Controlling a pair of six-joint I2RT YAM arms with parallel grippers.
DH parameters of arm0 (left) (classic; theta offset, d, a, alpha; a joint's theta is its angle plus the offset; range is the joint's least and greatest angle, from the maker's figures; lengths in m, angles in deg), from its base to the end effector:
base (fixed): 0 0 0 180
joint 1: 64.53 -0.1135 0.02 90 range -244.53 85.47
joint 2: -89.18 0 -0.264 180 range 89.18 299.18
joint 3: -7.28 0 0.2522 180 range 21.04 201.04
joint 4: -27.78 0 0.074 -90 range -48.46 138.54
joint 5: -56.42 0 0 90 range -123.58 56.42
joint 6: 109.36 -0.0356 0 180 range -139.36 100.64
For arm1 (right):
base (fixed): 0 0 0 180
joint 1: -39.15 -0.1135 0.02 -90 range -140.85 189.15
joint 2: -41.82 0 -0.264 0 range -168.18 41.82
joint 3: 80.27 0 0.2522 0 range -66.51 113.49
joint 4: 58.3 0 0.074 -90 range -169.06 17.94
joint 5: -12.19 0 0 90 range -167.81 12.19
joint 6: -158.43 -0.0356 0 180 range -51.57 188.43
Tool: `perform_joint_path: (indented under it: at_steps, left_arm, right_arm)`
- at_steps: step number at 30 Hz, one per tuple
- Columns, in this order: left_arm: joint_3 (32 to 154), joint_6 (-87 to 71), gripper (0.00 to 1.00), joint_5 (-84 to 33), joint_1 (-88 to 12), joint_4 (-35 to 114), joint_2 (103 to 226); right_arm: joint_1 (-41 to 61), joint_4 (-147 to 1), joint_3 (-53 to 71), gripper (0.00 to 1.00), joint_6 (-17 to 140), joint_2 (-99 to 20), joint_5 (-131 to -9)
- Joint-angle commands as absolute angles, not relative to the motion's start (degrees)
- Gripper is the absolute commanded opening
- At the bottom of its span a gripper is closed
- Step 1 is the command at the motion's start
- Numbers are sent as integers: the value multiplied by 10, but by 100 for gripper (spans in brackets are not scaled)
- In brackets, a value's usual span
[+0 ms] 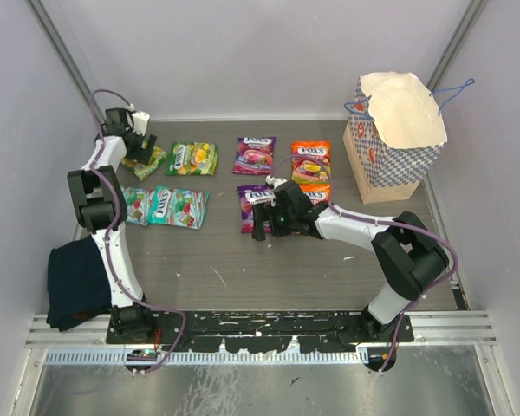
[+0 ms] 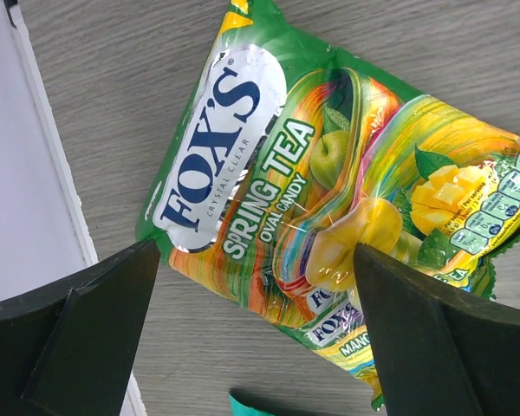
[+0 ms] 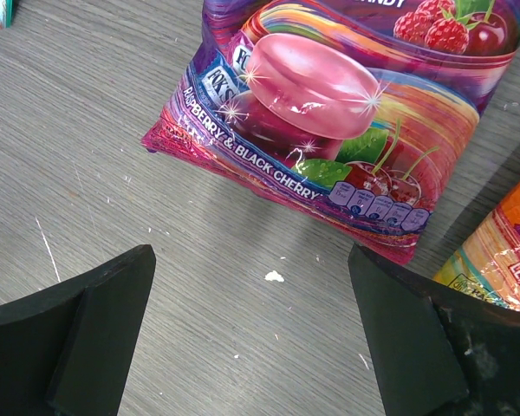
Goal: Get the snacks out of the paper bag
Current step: Adjust the snack at the center of the board.
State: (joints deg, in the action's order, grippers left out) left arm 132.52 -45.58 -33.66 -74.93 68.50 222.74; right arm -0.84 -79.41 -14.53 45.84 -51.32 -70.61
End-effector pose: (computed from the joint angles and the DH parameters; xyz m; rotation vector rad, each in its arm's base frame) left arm 0.5147 0.0945 0.1855 0.3362 2.4246 0.2888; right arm 0.2506 0.2160 0.1792 -0.4393 2.4752 0.6295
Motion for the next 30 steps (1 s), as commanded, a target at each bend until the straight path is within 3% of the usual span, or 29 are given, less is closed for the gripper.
perform_joint_path:
  at_steps: [1,18,30]
  left_arm:
    - [1271,-531,98,-326,-752,681,2210]
    - [1269,-519,98,-301,-752,672,2208]
    - [1406,-376,98,-335,-744,777,2288]
  right_arm:
    - [-8,-781,-130,100,465,-496,-701]
    - [-8,-780,-129,100,465,-501,-694]
    - [-8,-780,-130,100,464,-499,-694]
